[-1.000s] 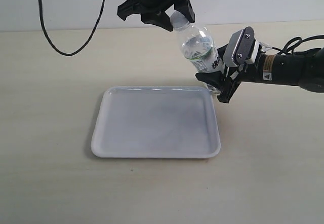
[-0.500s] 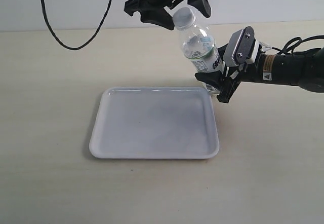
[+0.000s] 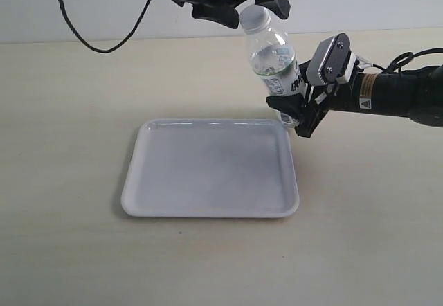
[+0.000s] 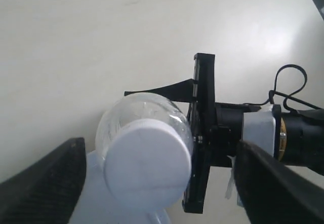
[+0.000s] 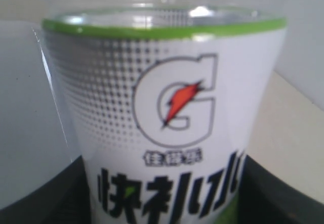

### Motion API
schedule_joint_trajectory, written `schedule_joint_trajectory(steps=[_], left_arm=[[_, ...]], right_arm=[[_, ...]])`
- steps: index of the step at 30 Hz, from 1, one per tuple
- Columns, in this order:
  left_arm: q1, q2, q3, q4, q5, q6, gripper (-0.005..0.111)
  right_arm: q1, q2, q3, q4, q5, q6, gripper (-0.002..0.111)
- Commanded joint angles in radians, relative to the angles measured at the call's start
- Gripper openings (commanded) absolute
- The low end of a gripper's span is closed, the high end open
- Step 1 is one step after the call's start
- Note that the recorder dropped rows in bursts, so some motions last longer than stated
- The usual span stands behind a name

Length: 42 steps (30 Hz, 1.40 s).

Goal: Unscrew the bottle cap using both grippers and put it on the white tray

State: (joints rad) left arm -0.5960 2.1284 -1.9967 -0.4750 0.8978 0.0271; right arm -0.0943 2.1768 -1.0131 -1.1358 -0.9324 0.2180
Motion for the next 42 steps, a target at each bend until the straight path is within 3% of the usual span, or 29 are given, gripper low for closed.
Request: schedule_joint_trajectory(steps=[1,24,33,42], left_arm=[[-0.001,-0.021,-0.006,-0.003,-0.044,0.008,0.077],[-0.001,-0.021,-0.006,0.0,-0.063,-0.012,0.077],[-0.001,-0.021,-0.006,0.045,-0.067,-0.009,0.061],[-0.016,-0.021,-0.006,0.047,-0.065,-0.006,0.061]], right_arm=[[0.002,-0.009,-0.002,0.03,-0.059,0.048,0.0],[0.002,0.038,-0.002,0.062,-0.116,0.03,0.0],[0.002,0.038,-0.002,0.062,-0.116,0.03,0.0],[0.002,0.038,-0.002,0.064,-0.116,0.03,0.0]])
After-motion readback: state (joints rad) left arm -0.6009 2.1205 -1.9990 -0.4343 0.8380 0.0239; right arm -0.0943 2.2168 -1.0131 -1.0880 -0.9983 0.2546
